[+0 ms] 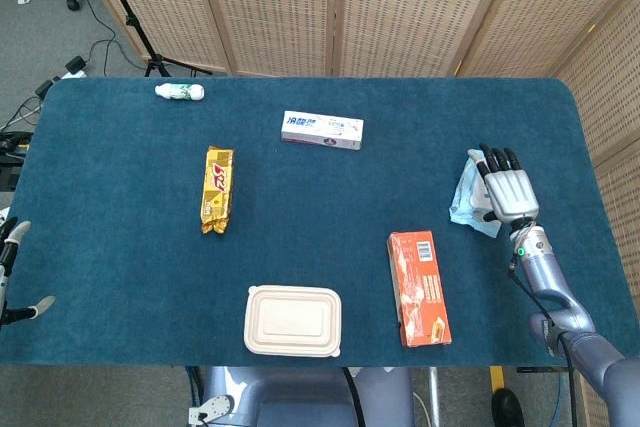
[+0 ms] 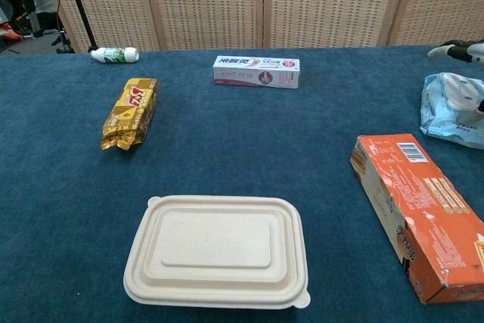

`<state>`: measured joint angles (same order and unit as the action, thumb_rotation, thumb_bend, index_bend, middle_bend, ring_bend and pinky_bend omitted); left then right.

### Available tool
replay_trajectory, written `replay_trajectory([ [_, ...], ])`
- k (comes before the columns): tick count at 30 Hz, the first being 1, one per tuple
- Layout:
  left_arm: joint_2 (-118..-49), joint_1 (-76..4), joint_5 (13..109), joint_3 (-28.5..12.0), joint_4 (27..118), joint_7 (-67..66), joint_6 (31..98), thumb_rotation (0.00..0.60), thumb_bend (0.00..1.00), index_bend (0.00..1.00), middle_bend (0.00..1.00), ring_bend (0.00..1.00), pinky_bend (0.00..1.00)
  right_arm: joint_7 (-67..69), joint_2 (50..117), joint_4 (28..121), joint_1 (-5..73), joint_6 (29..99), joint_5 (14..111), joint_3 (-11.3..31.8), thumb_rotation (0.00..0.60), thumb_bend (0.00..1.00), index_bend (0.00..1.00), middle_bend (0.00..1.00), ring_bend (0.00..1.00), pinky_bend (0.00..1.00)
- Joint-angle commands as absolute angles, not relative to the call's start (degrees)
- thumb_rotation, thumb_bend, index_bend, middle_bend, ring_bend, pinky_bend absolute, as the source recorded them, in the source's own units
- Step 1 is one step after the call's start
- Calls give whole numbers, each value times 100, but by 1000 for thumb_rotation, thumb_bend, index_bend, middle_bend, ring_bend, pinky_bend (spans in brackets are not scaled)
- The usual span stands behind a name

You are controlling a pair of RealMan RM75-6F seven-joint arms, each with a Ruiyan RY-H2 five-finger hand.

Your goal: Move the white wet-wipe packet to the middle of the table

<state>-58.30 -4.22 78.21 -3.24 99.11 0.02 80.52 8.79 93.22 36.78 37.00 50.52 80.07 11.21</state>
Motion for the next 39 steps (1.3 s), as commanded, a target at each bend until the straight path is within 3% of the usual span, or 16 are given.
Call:
replay_trajectory([
  [1, -5823, -413, 7805, -327, 9931, 16, 8060, 600, 0, 0, 0, 0, 0, 821, 9509, 3357, 3882, 4809, 7855, 1213, 600, 113, 0, 0, 0, 0],
  [4, -5810, -394, 7768, -339, 9928, 48, 8082, 600, 0, 0, 0, 0, 0, 1086, 9421, 3540, 3895, 4881, 7870, 1237, 600, 178, 0, 0, 0, 0],
  [5, -5806, -389, 7758, -342, 9925, 60, 8084, 600, 0, 0, 0, 0, 0, 1195, 9345, 3661, 3882, 4936, 7899, 1232, 600, 280, 0, 0, 0, 0],
  [7, -5799, -383, 7740, -342, 9915, 86, 8079, 600, 0, 0, 0, 0, 0, 1437, 9087, 4030, 3831, 5146, 7999, 1218, 600, 609, 0, 0, 0, 0],
  [9, -5794, -376, 7742, -335, 9906, 105, 8078, 600, 0, 0, 0, 0, 0, 1599, 8770, 4455, 3765, 5325, 8074, 1212, 600, 838, 0, 0, 0, 0],
  [12, -5794, -373, 7766, -329, 9902, 115, 8089, 600, 0, 0, 0, 0, 0, 1601, 8274, 5082, 3668, 5517, 8075, 1264, 600, 985, 0, 0, 0, 0],
  [17, -5794, -374, 7836, -303, 9917, 96, 8099, 600, 0, 0, 0, 0, 0, 1632, 7587, 6112, 3497, 5365, 7597, 1489, 600, 1000, 0, 0, 0, 0],
  [22, -5788, -374, 7886, -286, 9920, 109, 8107, 600, 0, 0, 0, 0, 0, 2480, 7106, 6764, 3376, 4436, 6669, 1753, 600, 1000, 0, 0, 0, 28],
  [28, -5763, -371, 7941, -269, 9906, 179, 8111, 600, 0, 0, 0, 0, 0, 3441, 6950, 6663, 3411, 3084, 5719, 1953, 600, 1000, 0, 0, 0, 38],
  [32, -5754, -373, 7950, -266, 9899, 208, 8105, 600, 0, 0, 0, 0, 0, 4195, 6783, 6577, 3501, 1765, 5213, 2172, 600, 1000, 0, 0, 0, 41],
  [39, -5777, -386, 7945, -266, 9896, 166, 8093, 600, 0, 0, 0, 0, 0, 4173, 7104, 6008, 3594, 1389, 5413, 2226, 600, 1000, 0, 0, 0, 42],
])
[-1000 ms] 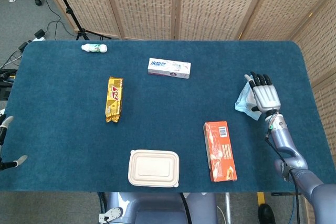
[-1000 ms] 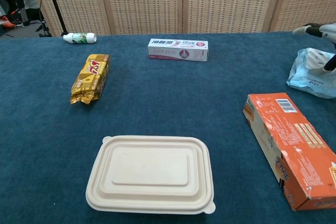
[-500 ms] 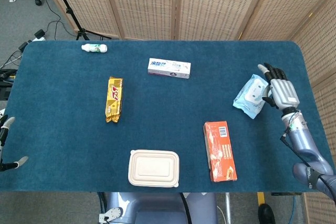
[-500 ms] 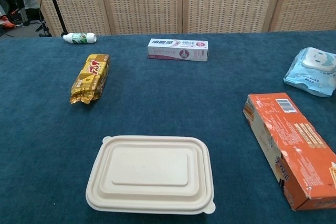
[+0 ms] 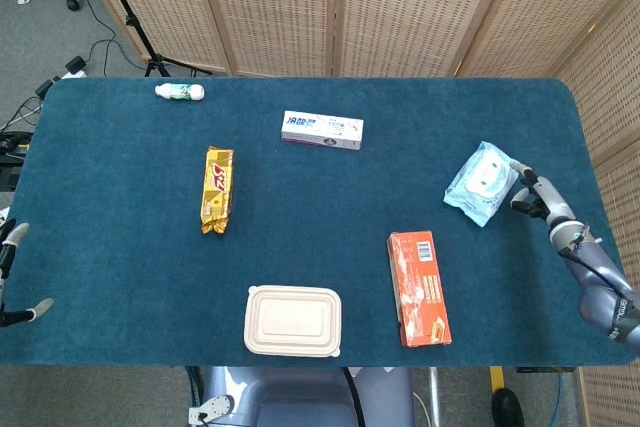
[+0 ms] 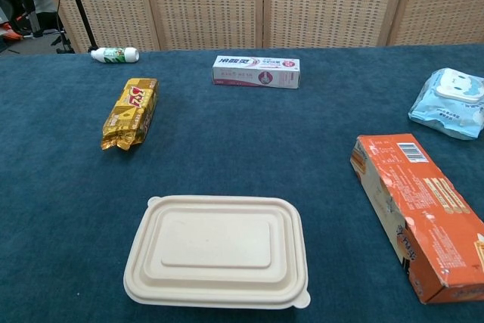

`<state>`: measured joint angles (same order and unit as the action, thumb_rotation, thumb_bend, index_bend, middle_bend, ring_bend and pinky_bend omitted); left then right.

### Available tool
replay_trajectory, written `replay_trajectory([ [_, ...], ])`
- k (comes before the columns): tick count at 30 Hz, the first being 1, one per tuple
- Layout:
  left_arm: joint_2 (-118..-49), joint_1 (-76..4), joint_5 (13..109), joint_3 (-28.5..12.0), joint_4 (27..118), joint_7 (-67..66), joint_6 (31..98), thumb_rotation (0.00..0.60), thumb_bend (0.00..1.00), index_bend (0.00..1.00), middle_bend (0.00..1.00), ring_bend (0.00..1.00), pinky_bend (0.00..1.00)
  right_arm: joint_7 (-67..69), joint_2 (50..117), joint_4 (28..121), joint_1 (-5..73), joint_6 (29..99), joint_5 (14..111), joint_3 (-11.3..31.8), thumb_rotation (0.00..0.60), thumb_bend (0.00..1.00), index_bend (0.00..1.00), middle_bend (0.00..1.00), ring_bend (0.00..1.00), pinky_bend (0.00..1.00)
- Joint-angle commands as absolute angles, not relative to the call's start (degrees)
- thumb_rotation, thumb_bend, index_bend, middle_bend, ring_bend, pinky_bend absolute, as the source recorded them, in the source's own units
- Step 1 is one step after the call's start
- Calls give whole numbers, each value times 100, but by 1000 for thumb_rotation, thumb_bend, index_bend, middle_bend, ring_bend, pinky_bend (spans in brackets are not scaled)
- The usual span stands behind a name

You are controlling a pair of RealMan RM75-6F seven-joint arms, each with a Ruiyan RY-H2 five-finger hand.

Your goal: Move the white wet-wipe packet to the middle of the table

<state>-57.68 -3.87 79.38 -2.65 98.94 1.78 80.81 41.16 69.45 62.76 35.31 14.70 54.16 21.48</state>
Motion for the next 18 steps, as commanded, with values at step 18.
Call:
replay_trajectory([
  [18, -5782, -414, 7884, -287, 9879, 197, 8040, 600, 0, 0, 0, 0, 0, 3935, 8311, 4046, 4260, 961, 4838, 2297, 600, 1000, 0, 0, 0, 63],
])
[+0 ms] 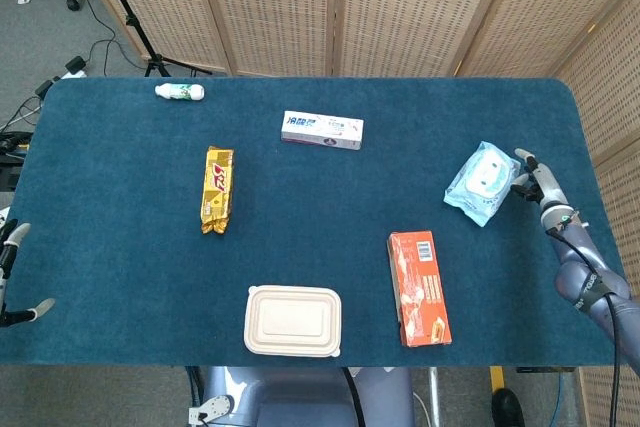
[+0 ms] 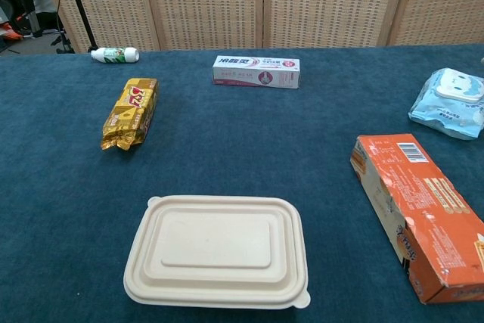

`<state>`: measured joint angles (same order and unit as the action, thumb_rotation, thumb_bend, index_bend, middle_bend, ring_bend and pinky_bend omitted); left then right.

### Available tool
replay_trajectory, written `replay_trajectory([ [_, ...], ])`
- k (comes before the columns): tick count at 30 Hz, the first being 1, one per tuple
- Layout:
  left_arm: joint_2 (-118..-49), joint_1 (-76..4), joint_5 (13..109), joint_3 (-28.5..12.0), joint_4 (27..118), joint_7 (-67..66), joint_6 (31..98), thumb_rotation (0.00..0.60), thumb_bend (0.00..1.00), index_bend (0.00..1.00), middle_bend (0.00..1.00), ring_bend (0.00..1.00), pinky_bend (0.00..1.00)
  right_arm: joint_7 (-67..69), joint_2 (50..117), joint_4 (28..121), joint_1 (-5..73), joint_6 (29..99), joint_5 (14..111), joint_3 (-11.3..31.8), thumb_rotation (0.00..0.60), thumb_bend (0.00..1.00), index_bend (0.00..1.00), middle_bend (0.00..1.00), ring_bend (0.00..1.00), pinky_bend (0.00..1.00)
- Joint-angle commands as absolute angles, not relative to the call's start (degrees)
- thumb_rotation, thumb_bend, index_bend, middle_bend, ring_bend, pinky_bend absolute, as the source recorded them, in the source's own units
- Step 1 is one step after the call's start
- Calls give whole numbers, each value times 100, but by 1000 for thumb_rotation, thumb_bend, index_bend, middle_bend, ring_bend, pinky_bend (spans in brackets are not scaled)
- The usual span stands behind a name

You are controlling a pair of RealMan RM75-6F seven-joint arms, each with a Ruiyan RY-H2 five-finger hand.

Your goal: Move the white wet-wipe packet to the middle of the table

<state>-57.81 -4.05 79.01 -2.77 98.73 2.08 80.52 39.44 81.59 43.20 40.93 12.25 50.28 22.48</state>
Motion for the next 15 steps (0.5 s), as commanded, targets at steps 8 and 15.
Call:
replay_trajectory([
  [8, -5802, -439, 7831, -296, 9892, 124, 7996, 600, 0, 0, 0, 0, 0, 3973, 8323, 4190, 4385, 357, 4695, 2491, 600, 1000, 0, 0, 0, 129],
  [15, -5811, -459, 7787, -298, 9909, 88, 7948, 600, 0, 0, 0, 0, 0, 4012, 8327, 4840, 4371, 452, 4574, 2751, 600, 1000, 0, 0, 0, 130],
])
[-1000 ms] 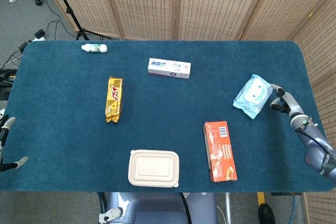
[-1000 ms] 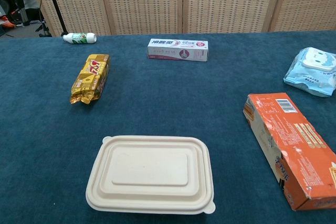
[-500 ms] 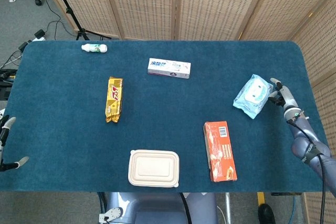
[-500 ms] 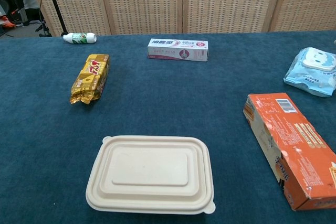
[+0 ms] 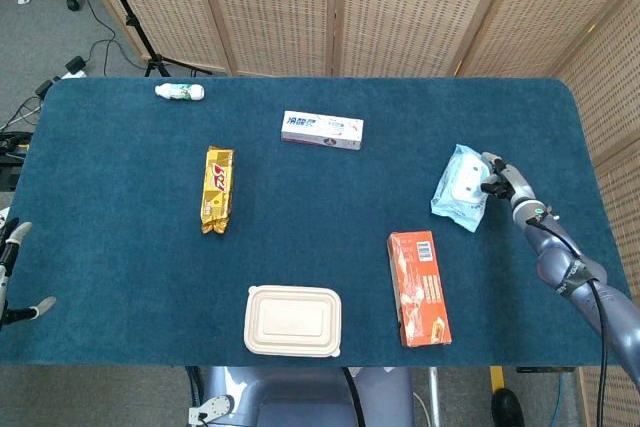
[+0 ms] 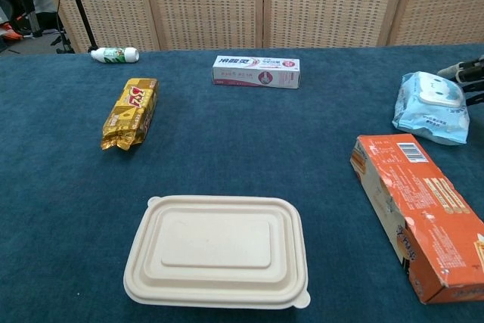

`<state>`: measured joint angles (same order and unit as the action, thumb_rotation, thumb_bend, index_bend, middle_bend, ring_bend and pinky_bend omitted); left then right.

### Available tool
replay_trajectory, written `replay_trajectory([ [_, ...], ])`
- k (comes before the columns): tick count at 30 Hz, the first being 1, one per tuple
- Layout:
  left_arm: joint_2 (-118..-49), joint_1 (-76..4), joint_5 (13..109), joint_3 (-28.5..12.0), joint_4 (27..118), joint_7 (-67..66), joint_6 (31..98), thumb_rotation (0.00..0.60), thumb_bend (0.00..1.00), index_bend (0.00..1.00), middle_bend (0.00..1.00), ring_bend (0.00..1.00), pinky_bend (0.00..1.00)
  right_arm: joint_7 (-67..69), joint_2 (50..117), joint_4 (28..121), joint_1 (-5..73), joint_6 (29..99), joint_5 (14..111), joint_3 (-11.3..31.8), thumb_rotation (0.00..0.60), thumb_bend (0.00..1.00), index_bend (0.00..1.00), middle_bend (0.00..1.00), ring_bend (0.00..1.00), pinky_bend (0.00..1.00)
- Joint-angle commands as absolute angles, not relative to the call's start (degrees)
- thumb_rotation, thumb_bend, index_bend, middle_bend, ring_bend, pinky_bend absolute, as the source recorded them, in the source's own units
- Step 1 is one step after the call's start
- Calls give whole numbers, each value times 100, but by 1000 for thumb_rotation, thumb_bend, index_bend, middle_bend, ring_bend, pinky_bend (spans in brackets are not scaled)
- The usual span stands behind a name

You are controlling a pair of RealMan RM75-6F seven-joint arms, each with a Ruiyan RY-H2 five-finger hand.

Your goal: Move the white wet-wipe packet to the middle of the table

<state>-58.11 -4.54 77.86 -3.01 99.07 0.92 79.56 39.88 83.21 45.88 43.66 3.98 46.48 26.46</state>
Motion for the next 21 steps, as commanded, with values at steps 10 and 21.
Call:
replay_trajectory([
  [10, -5782, -456, 7789, -295, 9908, 159, 7941, 600, 0, 0, 0, 0, 0, 3885, 8419, 5506, 4669, 932, 4285, 2550, 600, 1000, 0, 0, 0, 130],
  [21, -5762, -479, 7776, -306, 9852, 266, 7889, 600, 0, 0, 0, 0, 0, 3663, 8623, 5678, 5280, 1364, 3480, 2057, 600, 1000, 0, 0, 0, 130],
])
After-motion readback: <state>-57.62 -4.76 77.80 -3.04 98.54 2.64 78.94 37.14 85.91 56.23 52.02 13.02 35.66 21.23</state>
